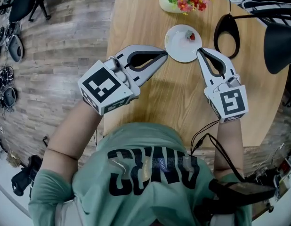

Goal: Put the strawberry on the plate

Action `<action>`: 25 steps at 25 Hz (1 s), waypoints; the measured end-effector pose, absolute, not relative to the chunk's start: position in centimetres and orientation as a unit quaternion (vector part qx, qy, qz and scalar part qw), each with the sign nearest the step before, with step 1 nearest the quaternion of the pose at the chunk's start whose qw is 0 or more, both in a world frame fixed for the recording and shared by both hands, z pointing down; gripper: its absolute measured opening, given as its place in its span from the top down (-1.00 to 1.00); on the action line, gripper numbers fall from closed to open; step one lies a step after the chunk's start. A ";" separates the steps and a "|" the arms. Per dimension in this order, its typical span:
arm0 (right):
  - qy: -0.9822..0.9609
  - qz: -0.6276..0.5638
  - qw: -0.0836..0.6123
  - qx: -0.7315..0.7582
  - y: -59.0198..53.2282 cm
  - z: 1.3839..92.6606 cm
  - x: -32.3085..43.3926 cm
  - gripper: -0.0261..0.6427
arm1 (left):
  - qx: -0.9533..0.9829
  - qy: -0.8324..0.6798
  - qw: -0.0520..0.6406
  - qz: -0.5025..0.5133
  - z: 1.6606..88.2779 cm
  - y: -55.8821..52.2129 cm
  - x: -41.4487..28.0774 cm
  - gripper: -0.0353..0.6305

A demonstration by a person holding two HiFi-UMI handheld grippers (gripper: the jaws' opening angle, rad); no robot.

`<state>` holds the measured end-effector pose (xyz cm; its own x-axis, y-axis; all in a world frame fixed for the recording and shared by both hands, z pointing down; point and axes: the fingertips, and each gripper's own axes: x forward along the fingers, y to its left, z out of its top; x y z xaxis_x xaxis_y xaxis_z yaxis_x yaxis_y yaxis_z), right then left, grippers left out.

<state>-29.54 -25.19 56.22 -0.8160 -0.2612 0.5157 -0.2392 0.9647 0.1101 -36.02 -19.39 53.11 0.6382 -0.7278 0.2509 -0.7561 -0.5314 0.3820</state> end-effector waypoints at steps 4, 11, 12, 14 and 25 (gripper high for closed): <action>-0.953 -0.024 0.273 0.131 -23.1 54.4 -29.4 0.90 | 0.868 -0.443 0.224 0.025 51.1 -16.3 -37.0 0.92; -0.955 -0.032 0.266 0.127 -19.4 50.7 -30.0 0.90 | 0.859 -0.470 0.202 0.013 47.5 -10.3 -39.1 0.92; -0.956 -0.031 0.264 0.126 -19.0 50.2 -30.1 0.90 | 0.858 -0.474 0.199 0.011 46.9 -9.5 -39.5 0.92; -0.958 -0.024 0.259 0.123 -17.9 49.1 -30.5 0.90 | 0.856 -0.480 0.194 0.007 45.9 -7.6 -40.5 0.92; -0.969 -0.016 0.214 0.122 -9.9 42.4 -35.7 0.90 | 0.854 -0.491 0.170 0.003 42.1 3.6 -48.6 0.92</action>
<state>-35.75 -9.93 42.40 -0.8791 -0.2425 0.4103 -0.2288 0.9699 0.0828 -48.62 3.55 42.10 0.5176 -0.8381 0.1721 -0.8402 -0.4599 0.2874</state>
